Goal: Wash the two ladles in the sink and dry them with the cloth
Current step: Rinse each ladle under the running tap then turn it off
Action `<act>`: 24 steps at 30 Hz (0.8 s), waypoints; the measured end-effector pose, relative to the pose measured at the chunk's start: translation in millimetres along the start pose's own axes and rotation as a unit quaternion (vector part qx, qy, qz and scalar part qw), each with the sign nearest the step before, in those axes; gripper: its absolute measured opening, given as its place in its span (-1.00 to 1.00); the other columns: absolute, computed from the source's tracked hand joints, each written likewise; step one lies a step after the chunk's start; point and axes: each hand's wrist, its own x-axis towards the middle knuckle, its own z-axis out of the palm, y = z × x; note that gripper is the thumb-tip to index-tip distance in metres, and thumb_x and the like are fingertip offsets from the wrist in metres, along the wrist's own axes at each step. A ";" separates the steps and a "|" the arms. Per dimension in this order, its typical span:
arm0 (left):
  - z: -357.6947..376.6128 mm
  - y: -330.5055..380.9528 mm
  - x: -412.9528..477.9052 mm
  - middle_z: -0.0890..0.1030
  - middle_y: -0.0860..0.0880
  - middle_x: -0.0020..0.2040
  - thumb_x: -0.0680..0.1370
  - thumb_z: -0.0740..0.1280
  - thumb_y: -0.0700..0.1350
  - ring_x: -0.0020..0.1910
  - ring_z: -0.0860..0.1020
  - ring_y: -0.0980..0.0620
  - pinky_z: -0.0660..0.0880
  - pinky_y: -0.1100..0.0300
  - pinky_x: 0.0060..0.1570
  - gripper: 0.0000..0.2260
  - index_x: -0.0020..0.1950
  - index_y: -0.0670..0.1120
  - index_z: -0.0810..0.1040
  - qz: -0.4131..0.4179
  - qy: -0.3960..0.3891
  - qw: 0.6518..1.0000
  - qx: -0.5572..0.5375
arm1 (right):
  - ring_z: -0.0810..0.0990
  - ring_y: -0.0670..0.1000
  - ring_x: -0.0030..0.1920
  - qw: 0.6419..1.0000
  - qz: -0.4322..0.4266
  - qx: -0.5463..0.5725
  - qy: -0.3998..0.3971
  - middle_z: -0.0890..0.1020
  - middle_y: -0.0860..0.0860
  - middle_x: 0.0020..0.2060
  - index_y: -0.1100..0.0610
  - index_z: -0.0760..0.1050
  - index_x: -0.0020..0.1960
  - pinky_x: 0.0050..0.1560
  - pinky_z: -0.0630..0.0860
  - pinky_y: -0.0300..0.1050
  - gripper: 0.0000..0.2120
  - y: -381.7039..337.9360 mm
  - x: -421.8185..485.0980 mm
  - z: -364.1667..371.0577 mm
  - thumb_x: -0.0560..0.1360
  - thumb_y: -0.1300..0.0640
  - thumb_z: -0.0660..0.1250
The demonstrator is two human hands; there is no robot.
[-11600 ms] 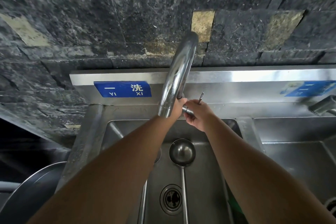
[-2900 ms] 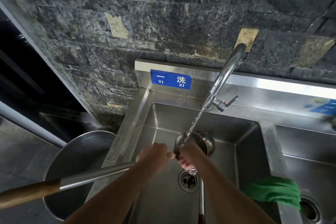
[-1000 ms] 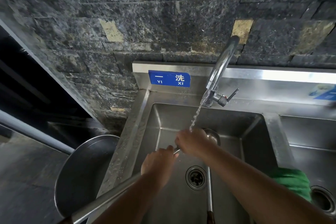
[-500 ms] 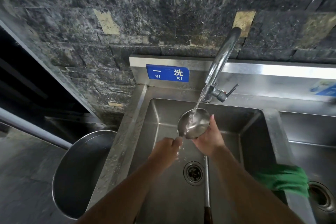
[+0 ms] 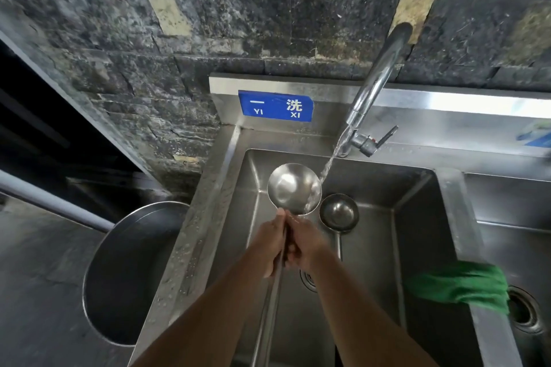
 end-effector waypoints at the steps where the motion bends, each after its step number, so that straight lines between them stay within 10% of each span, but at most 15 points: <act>1: -1.9 -5.5 -1.5 0.50 -0.17 -0.45 0.63 0.03 0.25 -0.61 0.43 -0.02 0.35 0.26 -0.58 -0.40 -0.28 -0.20 0.51 -0.007 -0.001 1.000 -0.001 | 0.40 0.05 -0.67 1.000 0.005 0.006 -0.007 0.41 0.11 -0.64 0.23 0.46 -0.21 -0.54 0.35 -0.15 -0.56 3.4 4.1 -0.2 0.64 -0.09 0.12; 7: -16.7 -50.6 -29.1 0.53 -0.05 -0.45 0.64 0.04 0.20 -0.55 0.46 0.00 0.43 0.19 -0.52 -0.50 -0.20 -0.13 0.52 -0.101 0.003 0.995 0.012 | 0.56 0.02 -0.54 0.958 0.061 0.280 -0.020 0.53 0.07 -0.55 0.21 0.41 -0.28 -0.44 0.59 -0.15 -0.63 8.6 68.1 8.7 0.64 0.03 0.18; 19: -48.2 -109.2 5.8 0.52 -0.01 -0.45 0.61 0.08 0.22 -0.58 0.44 0.05 0.41 0.21 -0.51 -0.53 -0.18 -0.10 0.53 -0.167 0.058 0.983 0.046 | 0.59 0.02 -0.53 0.962 0.132 0.240 0.017 0.62 0.16 -0.43 0.31 0.47 -0.15 -0.50 0.55 -0.22 -0.71 88.8 133.7 22.7 0.65 0.20 0.10; 24: -51.2 -113.6 35.5 0.51 -0.01 -0.44 0.61 0.07 0.25 -0.58 0.42 0.07 0.40 0.24 -0.52 -0.52 -0.15 -0.11 0.52 -0.170 0.085 0.981 0.037 | 0.60 0.09 -0.31 0.970 0.141 0.199 0.008 0.60 0.20 -0.31 0.36 0.55 0.01 -0.31 0.55 -0.11 -0.73 102.6 135.7 35.9 0.34 0.28 0.30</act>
